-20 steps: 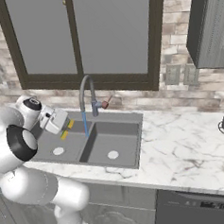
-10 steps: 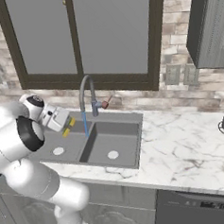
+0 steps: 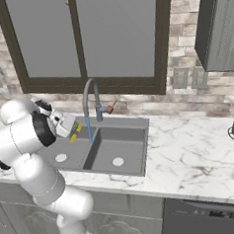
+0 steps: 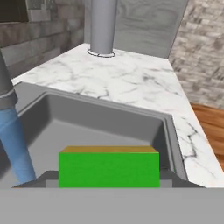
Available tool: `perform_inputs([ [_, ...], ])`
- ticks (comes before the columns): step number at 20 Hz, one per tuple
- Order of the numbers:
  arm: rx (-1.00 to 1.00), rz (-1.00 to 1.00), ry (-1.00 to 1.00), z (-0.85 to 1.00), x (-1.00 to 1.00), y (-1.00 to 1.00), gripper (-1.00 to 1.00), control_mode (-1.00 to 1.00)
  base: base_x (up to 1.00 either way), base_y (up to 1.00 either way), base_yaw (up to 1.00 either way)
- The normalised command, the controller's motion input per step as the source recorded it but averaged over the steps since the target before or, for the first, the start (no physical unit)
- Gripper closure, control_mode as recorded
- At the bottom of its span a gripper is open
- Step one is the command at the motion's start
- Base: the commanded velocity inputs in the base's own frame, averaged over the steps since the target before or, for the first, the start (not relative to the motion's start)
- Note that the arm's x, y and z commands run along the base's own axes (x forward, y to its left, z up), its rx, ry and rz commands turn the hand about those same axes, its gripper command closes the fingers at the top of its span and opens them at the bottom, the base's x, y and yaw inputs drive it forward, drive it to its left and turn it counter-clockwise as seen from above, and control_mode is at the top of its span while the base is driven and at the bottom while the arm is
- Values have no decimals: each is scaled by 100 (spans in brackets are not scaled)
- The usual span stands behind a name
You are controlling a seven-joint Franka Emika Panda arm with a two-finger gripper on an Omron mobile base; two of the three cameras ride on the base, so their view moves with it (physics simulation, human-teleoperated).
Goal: Soak the sponge with water for a few seconds and then drop it inside the sink.
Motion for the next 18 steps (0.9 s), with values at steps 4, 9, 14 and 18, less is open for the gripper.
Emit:
perform_inputs([
  [4,0,0,0,-20,31,0,100,-100,0,0,0],
  [9,0,0,0,-10,28,0,100,-100,0,0,0],
  [14,0,0,0,-5,23,-5,100,-100,0,0,0],
  [18,0,-2,0,-7,16,-9,100,-100,0,0,0],
])
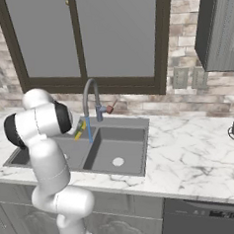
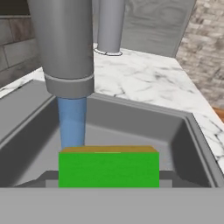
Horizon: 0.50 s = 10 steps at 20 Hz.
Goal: Soak the sponge with water for a few seconds and then drop it inside the sink.
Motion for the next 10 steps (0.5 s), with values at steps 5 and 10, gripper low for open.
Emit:
perform_inputs([
  [5,0,-2,0,-17,19,-9,100,-100,0,0,0],
  [10,0,-2,0,-19,22,-7,100,-100,0,0,0],
])
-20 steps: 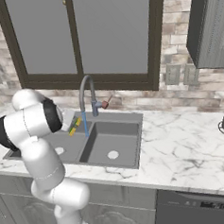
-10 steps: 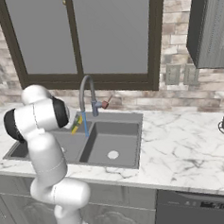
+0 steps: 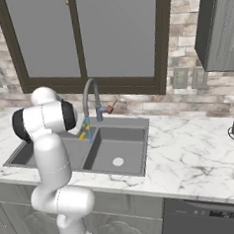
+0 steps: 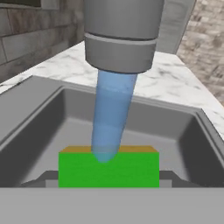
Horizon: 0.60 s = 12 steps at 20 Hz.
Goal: Soak the sponge with water for a few seconds and then drop it inside the sink.
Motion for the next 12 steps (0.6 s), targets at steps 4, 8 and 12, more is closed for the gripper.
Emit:
perform_inputs([
  [4,0,-1,0,-20,24,-2,100,-100,0,0,0],
  [8,0,0,0,-22,28,-1,100,-100,0,0,0],
  [12,0,0,0,-8,9,0,100,-100,0,0,0],
])
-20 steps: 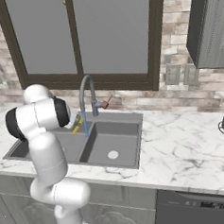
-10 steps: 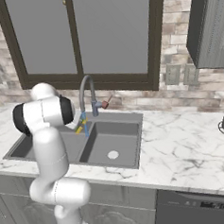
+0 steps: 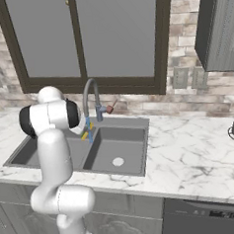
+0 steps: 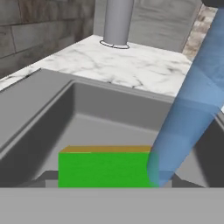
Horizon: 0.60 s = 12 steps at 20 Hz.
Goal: Soak the sponge with water for a few seconds and then drop it inside the sink.
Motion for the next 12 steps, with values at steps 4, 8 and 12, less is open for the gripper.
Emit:
perform_inputs([
  [4,0,0,0,0,-1,0,100,-100,0,0,0],
  [8,1,0,0,0,-23,-7,100,-100,0,0,0],
  [12,2,0,0,0,-21,-12,100,-100,0,0,0],
])
